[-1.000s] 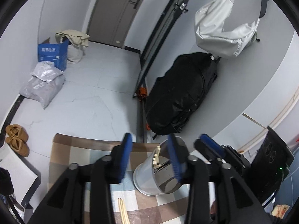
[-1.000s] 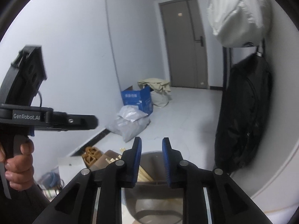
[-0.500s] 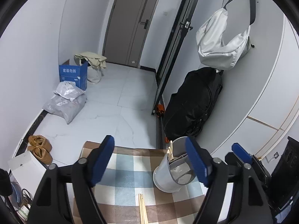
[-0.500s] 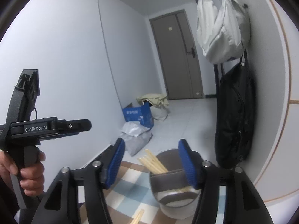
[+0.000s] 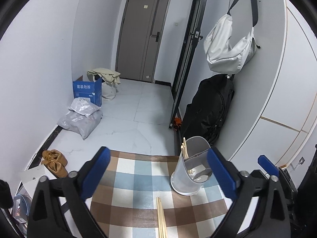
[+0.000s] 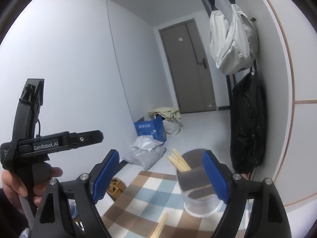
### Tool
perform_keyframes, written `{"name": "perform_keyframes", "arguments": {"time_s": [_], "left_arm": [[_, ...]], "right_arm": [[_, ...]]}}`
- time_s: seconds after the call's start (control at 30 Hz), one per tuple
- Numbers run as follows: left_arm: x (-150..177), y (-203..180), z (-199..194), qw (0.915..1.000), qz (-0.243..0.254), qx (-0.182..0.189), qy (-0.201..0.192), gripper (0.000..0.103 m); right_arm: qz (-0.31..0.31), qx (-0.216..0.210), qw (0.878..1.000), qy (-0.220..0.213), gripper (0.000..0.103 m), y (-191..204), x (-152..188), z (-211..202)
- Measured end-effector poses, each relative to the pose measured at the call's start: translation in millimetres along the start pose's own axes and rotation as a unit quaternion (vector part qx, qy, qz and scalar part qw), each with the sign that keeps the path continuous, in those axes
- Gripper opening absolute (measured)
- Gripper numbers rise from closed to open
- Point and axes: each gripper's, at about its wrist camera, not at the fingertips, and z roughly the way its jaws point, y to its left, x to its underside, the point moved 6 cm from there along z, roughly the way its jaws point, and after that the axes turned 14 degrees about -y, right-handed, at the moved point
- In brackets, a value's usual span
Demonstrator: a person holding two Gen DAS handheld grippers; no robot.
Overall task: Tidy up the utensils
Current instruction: 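Move both open tools back toward the chopsticks on the rug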
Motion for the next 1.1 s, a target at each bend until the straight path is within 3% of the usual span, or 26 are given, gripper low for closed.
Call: {"name": "perform_keyframes", "arguments": {"time_s": [0.1,0.47,0.73,0.87,1.1], "left_arm": [[6.8,-0.9,-7.2,0.9998,0.014,-0.006,-0.014,0.099],[48.6,12.5,-14.4,0.9993,0.021,-0.028,-0.011,0.100],[77.1,22.7,-4.2,0.9992,0.023,-0.032,0.008,0.100],[90.6,27.7,0.4,0.9987,0.032,-0.035,0.017,0.100],[99.7,48.0,8.6,0.9979,0.011,-0.047,0.043,0.100]], "right_arm": [[0.001,0.003,1.000,-0.007,0.100,2.1,7.2,-9.1],[0.010,0.029,0.999,0.012,0.102,2.3,56.0,-25.9],[0.012,0.043,0.996,0.071,0.101,-2.3,93.7,-16.7],[0.004,0.043,0.994,0.105,0.097,-1.4,114.9,-8.3],[0.001,0.053,0.984,0.170,0.079,-3.8,152.3,9.3]]}}
